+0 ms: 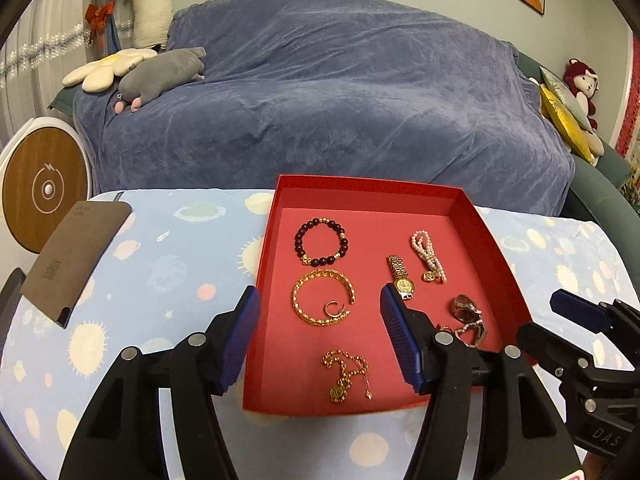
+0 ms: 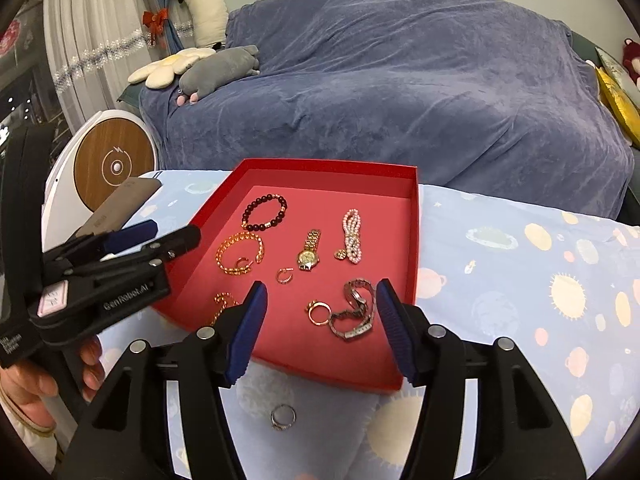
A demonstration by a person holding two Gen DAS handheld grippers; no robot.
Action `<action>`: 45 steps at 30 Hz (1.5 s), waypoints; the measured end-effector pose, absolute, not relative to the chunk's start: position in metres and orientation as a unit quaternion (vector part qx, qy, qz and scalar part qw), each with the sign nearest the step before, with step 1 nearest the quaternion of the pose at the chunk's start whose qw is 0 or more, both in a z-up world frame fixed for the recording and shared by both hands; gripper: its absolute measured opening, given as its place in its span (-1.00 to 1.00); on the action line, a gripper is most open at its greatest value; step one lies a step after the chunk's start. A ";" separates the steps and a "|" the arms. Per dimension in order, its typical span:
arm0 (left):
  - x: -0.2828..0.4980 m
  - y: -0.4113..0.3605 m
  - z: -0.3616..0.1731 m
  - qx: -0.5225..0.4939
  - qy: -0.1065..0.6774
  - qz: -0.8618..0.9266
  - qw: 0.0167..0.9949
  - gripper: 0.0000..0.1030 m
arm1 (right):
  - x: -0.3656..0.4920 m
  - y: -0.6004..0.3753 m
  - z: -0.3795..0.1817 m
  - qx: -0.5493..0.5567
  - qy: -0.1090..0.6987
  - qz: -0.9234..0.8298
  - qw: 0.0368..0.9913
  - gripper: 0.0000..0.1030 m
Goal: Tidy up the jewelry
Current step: 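Move the right tool over the silver ring, then close the right tool on the silver ring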
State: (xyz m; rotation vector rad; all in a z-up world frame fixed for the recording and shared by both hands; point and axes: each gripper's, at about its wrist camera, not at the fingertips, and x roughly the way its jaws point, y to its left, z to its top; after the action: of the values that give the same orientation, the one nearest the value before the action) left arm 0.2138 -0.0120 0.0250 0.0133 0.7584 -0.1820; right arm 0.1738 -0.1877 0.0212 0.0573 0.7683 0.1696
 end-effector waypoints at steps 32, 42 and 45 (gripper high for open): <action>0.138 0.001 -0.035 0.024 0.453 -0.101 0.885 0.01 | 0.139 -0.149 -0.061 -0.016 0.455 0.088 0.886 -0.63; 0.138 -0.004 -0.042 0.010 0.470 -0.136 0.872 -1.00 | 0.134 -0.155 -0.051 0.000 0.453 0.097 0.886 -0.63; 0.135 -0.006 -0.037 0.013 0.462 -0.141 0.876 -1.00 | 0.130 -0.156 -0.043 0.006 0.446 0.102 0.889 -0.63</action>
State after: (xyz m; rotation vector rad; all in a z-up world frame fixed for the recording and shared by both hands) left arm 0.1352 -0.0060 -0.0373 0.0265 0.9638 -0.2947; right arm 0.1303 -0.1559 -0.0431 0.0126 0.9272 0.2122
